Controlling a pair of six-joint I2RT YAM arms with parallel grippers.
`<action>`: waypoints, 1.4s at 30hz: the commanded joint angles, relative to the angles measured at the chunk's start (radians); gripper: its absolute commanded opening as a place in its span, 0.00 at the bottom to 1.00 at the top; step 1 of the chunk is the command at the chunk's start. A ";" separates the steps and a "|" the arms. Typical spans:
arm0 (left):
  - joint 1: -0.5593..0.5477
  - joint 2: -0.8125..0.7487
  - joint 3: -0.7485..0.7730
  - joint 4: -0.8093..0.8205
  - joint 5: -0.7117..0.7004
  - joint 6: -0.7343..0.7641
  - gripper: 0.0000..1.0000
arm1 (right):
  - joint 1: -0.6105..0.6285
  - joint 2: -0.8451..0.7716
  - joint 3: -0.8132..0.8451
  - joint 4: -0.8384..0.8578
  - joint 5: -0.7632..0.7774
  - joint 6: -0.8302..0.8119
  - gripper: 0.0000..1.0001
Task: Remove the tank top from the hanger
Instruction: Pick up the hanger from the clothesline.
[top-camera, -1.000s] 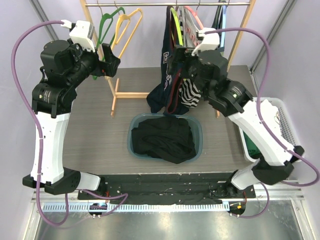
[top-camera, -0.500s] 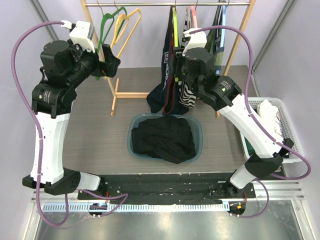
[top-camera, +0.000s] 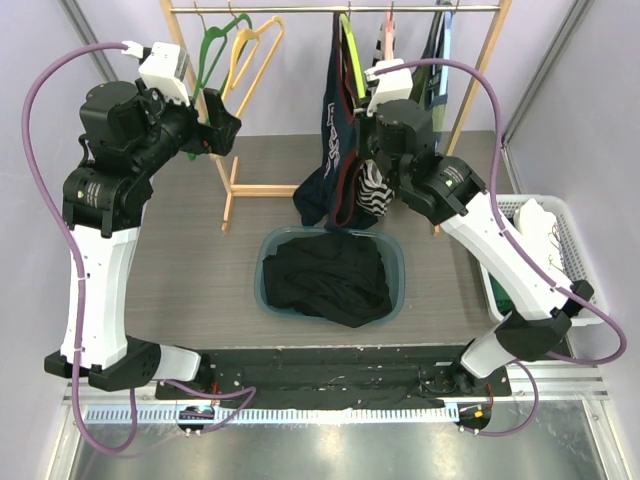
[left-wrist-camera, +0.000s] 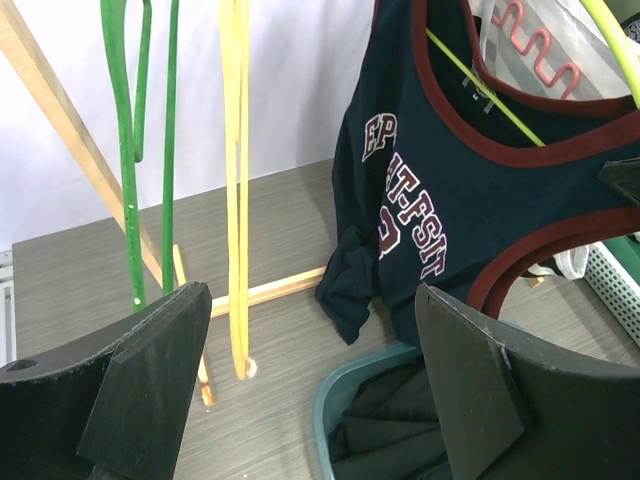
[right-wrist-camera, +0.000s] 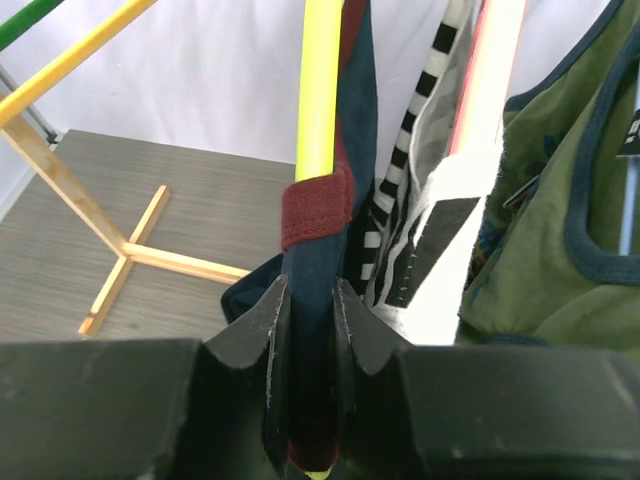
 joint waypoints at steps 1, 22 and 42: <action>0.005 -0.026 -0.004 0.023 0.020 0.002 0.88 | -0.008 -0.099 -0.098 0.175 -0.032 -0.125 0.01; 0.008 -0.044 -0.024 0.023 0.007 0.018 0.88 | -0.042 -0.184 -0.358 0.810 -0.177 -0.156 0.01; 0.008 -0.035 -0.035 0.020 0.009 0.030 0.88 | -0.045 -0.182 -0.359 0.820 -0.127 -0.146 0.05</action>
